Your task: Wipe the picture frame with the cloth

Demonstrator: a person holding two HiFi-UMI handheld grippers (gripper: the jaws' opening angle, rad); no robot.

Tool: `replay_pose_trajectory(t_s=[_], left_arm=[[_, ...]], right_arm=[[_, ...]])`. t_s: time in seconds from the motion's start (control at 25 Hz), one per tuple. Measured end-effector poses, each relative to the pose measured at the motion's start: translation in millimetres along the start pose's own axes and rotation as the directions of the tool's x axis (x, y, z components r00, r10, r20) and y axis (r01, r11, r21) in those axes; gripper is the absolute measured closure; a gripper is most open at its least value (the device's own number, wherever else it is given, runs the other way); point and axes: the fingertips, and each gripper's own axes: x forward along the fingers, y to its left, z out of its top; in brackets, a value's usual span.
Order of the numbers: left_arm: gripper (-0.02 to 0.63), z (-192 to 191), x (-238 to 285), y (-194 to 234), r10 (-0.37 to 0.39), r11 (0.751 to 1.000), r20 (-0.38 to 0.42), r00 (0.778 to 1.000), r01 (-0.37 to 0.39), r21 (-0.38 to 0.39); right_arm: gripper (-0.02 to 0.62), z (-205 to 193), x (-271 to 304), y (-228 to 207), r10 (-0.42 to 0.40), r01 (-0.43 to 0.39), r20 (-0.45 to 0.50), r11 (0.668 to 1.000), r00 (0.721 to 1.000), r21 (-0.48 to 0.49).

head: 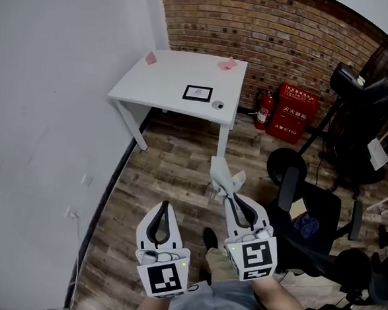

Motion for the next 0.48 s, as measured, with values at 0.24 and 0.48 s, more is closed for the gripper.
replay_pose_trajectory(t_s=[0.24,0.48], left_arm=[[0.597,-5.3,57.9,18.6,-0.001,1.0,-0.036,0.999,0.001,0.013],[0.597,-7.0,127.8,23.6,-0.024,0.999,-0.043,0.999,0.026,0.046]], right_arm=[[0.554,7.6,61.1,-21.3,0.002,-0.002,-0.017,1.0,1.0,0.03],[0.554,12.2,123.8,-52.0,-0.009,0.011,-0.019,0.998,1.0,0.059]])
